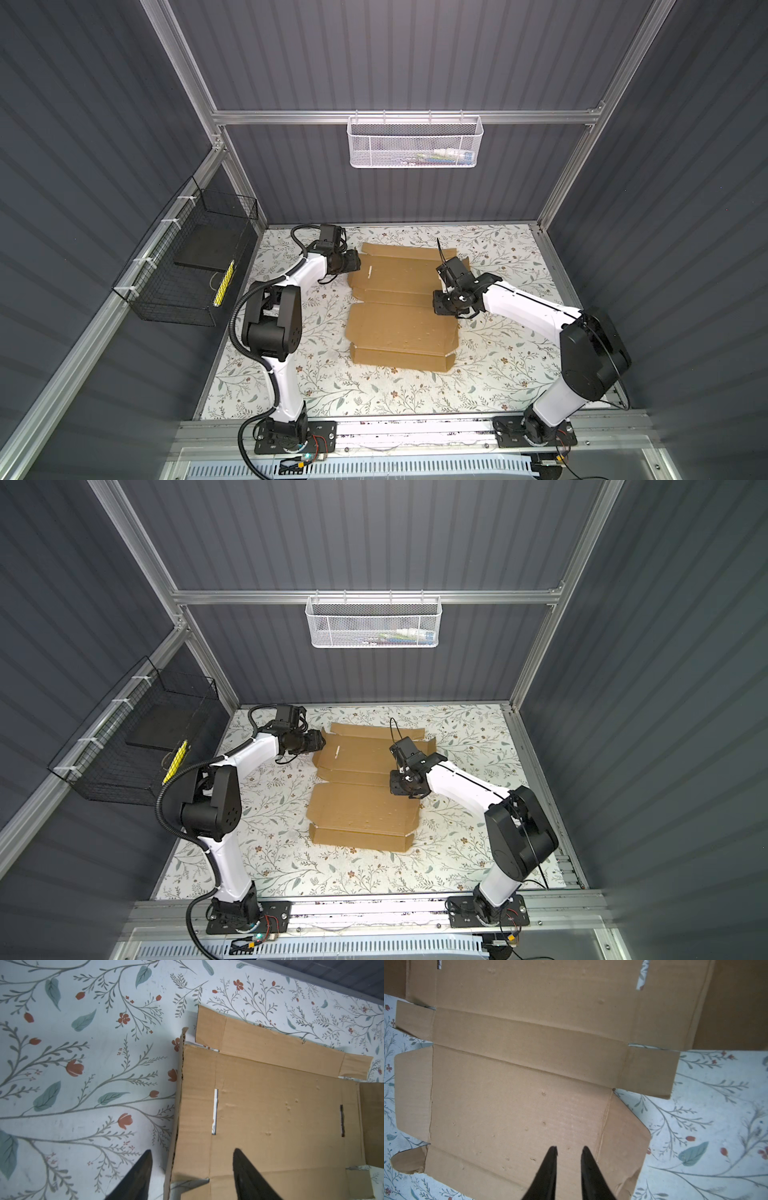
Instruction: Fold the paper box
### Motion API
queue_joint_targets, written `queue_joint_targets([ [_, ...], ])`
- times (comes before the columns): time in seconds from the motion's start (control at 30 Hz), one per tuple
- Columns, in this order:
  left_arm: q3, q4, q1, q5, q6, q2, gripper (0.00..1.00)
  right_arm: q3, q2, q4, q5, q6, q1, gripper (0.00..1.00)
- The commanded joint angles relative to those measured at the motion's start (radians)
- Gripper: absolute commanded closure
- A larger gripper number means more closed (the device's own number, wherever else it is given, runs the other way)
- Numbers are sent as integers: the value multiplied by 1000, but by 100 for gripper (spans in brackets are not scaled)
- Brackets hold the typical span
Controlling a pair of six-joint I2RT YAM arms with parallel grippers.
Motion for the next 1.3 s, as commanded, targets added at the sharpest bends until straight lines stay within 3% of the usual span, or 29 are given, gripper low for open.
queue_joint_targets([
  [0.0, 68, -80, 8, -1, 67, 57, 39, -11, -4, 18, -16, -20, -1, 75],
  [0.2, 130, -87, 8, -11, 75, 141, 48, -31, 0, 51, -40, -12, -7, 75],
  [0.3, 147, -94, 8, -23, 75, 168, 58, -31, 10, 53, -46, -18, -10, 75],
  [0.67, 95, -12, 8, -54, 40, 176, 84, -33, 70, 124, -115, 14, -15, 73],
  [0.9, 63, 20, 8, -56, 31, 159, 100, -50, 58, 182, -133, 40, -14, 62],
  [1.27, -90, 158, 8, -57, -18, 30, 100, -45, 20, 232, -181, 112, -12, 52],
])
